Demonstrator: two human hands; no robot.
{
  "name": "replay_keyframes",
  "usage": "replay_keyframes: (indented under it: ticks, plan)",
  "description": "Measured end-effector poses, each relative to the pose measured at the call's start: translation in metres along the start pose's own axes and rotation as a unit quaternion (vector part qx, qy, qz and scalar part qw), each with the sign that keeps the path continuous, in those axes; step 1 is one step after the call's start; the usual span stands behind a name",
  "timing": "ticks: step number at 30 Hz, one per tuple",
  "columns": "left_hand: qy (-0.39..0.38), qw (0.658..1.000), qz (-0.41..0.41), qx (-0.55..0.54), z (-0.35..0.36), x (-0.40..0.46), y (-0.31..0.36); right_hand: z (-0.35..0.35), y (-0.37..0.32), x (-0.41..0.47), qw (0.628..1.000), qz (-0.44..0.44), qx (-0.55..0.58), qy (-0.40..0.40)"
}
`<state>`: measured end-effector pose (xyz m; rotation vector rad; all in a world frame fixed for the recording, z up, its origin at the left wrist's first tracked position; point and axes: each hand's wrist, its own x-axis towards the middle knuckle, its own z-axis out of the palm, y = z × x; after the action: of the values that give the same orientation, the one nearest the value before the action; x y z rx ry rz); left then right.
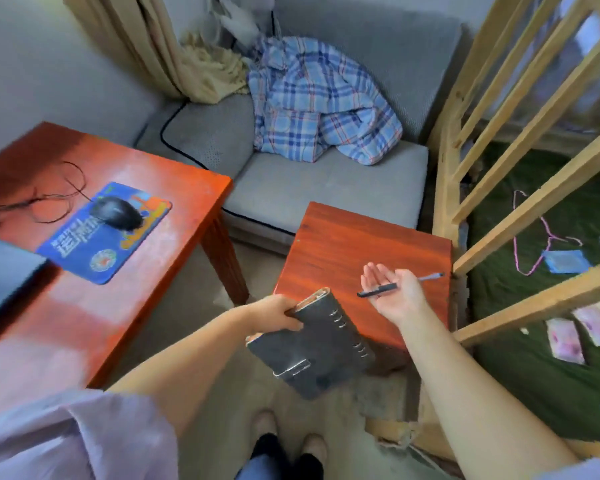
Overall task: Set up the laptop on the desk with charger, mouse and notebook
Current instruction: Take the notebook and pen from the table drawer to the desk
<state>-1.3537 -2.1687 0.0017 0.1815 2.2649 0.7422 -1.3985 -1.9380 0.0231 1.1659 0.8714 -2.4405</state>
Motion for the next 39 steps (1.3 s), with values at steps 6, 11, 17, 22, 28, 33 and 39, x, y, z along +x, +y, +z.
replay_keyframes:
  ticks: [6, 11, 17, 22, 28, 33, 39]
  plan:
    - [0.169, 0.811, 0.007, -0.56, -0.024, -0.115, -0.055, 0.081, 0.021, -0.038, 0.98, 0.025, -0.13, -0.146]
    - [0.328, 0.639, 0.047, -0.695, -0.035, -0.201, -0.104, 0.143, 0.091, -0.065, 0.953, 0.015, -0.236, -0.189]
    - [0.414, 0.442, 0.109, -0.788, -0.014, -0.315, -0.168, 0.171, 0.236, -0.125, 0.836, -0.225, -0.437, -0.243]
    - [0.443, 0.348, 0.149, -0.813, 0.017, -0.414, -0.222, 0.188, 0.382, -0.205, 0.734, -0.069, -0.49, -0.464]
    - [0.491, 0.302, 0.194, -0.793, 0.044, -0.514, -0.269, 0.212, 0.493, -0.278, 0.697, 0.117, -0.371, -0.602]
    - [0.513, 0.256, 0.203, -0.794, 0.074, -0.555, -0.295, 0.227, 0.554, -0.306, 0.681, 0.164, -0.363, -0.614]
    - [0.578, 0.296, 0.109, -0.752, 0.108, -0.597, -0.321, 0.247, 0.601, -0.308, 0.669, 0.081, -0.461, -0.577]
